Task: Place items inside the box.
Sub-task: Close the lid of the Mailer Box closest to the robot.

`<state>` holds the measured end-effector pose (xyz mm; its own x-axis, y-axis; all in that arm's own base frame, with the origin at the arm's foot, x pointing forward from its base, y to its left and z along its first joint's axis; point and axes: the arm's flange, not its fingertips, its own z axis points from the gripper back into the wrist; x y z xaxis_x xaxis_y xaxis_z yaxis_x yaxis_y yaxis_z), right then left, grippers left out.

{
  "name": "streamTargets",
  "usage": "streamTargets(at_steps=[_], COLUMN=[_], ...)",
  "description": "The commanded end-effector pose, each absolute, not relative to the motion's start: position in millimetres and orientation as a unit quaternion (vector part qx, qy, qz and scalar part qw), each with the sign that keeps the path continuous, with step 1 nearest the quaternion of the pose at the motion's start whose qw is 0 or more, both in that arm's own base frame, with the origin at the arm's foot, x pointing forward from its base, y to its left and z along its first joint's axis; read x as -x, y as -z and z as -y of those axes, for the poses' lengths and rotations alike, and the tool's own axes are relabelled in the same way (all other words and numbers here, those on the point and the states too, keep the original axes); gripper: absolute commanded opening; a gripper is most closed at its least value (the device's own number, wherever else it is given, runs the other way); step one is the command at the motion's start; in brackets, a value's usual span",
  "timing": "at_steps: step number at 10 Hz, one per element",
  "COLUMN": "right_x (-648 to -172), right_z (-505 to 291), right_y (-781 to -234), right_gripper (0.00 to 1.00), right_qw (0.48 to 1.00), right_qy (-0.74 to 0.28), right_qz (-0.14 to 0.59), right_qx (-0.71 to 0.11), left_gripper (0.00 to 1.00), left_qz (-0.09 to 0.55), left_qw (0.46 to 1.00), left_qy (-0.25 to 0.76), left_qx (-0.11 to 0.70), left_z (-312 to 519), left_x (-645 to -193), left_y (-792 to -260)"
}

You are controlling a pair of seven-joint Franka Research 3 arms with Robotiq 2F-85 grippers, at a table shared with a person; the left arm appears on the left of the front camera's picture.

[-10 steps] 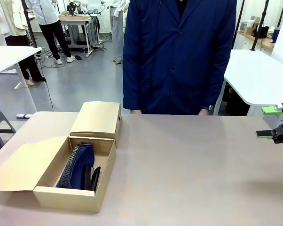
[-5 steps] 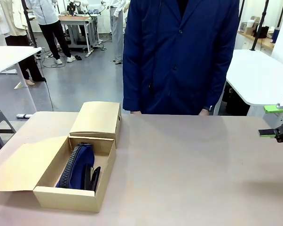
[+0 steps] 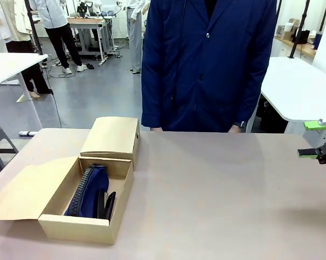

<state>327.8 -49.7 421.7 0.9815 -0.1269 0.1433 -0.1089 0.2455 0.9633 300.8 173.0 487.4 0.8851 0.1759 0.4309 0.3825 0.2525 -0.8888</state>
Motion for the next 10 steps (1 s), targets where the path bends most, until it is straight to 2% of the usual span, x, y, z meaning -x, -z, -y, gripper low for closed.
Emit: streamTargets(at_steps=[1,2,4,5,6,7,8,10], right_x=[-326,-326,-326,-326,-326,-326,-326,-326], right_z=[51,51,51,51,51,51,51,51], right_y=[-425,-425,-425,-425,-425,-425,-425,-425], right_gripper=[1.0,1.0,1.0,1.0,1.0,1.0,1.0,1.0], right_qw=[0.787,0.787,0.787,0.787,0.787,0.787,0.787,0.787], right_qy=[0.009,0.009,0.009,0.009,0.009,0.009,0.009,0.009], right_qz=[0.09,0.09,0.09,0.09,0.09,0.09,0.09,0.09], right_qx=[-0.611,-0.611,-0.611,-0.611,-0.611,-0.611,-0.611,-0.611], left_gripper=[1.0,1.0,1.0,1.0,1.0,1.0,1.0,1.0], left_qz=[0.146,0.165,0.418,0.502,0.547,0.586,0.59,0.572], left_qw=[0.701,0.664,0.556,0.495,0.463,0.447,0.466,0.539], left_qy=[0.345,0.443,0.596,0.621,0.618,0.628,0.624,0.588], left_qx=[0.607,0.579,0.401,0.343,0.323,0.251,0.215,0.189], left_z=[-83,-55,-46,-51,-58,-79,-102,-138], left_x=[-265,-246,-241,-244,-254,-273,-290,-313], left_y=[-480,-476,-459,-450,-445,-435,-424,-396])
